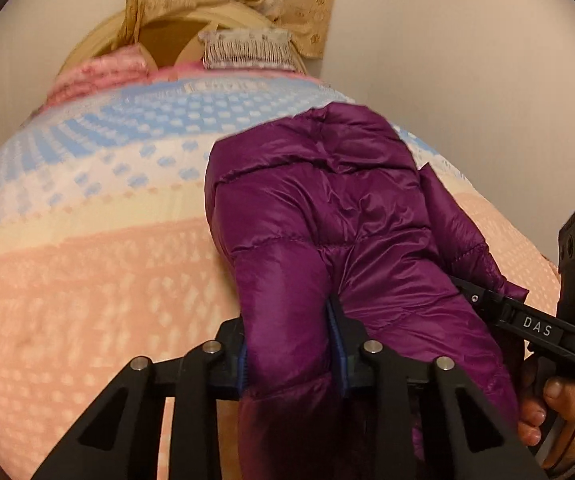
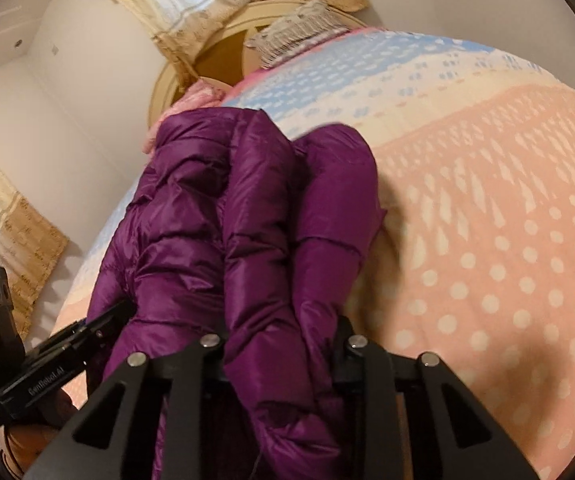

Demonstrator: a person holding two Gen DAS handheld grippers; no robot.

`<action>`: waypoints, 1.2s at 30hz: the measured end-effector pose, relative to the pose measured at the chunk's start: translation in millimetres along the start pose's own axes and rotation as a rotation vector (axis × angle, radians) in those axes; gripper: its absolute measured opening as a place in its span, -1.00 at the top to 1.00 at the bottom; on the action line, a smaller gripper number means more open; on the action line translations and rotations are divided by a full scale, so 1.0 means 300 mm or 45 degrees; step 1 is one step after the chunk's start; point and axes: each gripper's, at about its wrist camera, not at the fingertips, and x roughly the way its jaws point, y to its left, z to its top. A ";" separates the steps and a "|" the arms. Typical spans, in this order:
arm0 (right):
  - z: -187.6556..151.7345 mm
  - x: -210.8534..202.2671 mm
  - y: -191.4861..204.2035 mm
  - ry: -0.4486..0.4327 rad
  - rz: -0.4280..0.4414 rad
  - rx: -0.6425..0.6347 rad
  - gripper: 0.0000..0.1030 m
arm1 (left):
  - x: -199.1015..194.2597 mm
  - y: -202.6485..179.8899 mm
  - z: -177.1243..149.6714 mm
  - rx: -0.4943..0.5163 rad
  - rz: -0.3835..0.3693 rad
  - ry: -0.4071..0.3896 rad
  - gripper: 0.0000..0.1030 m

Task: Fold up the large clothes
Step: 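Lift the folded jacket with both grippers and carry it along the bed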

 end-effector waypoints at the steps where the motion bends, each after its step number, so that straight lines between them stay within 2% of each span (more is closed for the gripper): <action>1: 0.001 -0.006 0.027 -0.003 0.014 -0.017 0.45 | -0.029 0.006 0.004 0.010 0.011 -0.021 0.41; 5: 0.015 -0.011 0.139 -0.016 0.095 -0.062 0.46 | -0.168 0.069 0.016 0.005 0.053 -0.106 0.42; 8: 0.026 0.008 0.242 -0.017 0.155 -0.105 0.47 | -0.272 0.125 0.022 0.020 0.123 -0.160 0.42; 14: 0.025 0.083 0.442 0.017 0.243 -0.207 0.48 | -0.388 0.270 0.002 -0.048 0.225 -0.199 0.42; 25: -0.018 0.234 0.688 0.112 0.329 -0.350 0.50 | -0.468 0.501 -0.079 -0.184 0.357 -0.211 0.42; 36: -0.061 0.333 0.822 0.200 0.363 -0.442 0.51 | -0.513 0.643 -0.155 -0.268 0.437 -0.202 0.42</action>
